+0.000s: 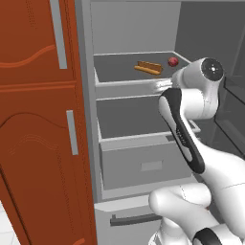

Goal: Move the hotdog bun and peach from the top shelf to the second highest shelf to make space. Then, place the pitcher from the counter on the cleared top shelf.

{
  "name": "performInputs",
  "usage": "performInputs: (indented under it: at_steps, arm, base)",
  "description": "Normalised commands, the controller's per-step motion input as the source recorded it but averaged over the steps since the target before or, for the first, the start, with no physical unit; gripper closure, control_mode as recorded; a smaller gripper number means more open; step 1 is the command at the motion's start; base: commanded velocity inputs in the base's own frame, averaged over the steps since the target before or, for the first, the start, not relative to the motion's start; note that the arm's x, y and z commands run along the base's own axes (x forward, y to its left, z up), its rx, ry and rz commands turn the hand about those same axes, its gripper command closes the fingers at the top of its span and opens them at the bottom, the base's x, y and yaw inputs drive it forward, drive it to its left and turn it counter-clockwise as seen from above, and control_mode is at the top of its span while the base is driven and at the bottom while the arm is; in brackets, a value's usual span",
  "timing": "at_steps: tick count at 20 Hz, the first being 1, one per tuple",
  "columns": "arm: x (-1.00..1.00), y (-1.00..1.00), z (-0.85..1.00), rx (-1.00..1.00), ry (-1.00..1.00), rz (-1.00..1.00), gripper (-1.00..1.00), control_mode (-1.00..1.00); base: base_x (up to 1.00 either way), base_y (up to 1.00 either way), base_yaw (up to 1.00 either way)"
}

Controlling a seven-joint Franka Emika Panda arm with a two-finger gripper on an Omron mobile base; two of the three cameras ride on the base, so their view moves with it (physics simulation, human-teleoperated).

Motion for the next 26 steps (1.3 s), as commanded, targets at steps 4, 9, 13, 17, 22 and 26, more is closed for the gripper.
performInputs:
  at_steps: [4, 9, 13, 17, 22, 26]
  arm:
    - [0.23, 0.0, 0.47, 0.0, 0.0, 0.0, -1.0, -1.0]
    - [0.25, -0.12, 0.08, 0.0, 0.0, 0.0, -1.0, -1.0]
    - [0.2, -0.14, -0.06, 0.0, -0.06, 0.0, -1.0, -1.0]
    - [0.23, -0.01, -0.16, 0.0, -0.11, 0.0, -1.0, -1.0]
    - [0.34, 0.0, -0.19, 0.0, -0.03, 0.0, -1.0, -1.0]
    - [0.26, -0.02, -0.08, 0.0, 0.0, 0.01, -1.0, -1.0]
  base:
    - [0.0, 0.0, 0.0]
    - [0.0, 0.0, 0.0]
    - [0.0, 0.0, 0.0]
    - [0.0, 0.0, 0.0]
    - [0.0, 0.0, 0.0]
    - [0.0, 0.0, 0.0]
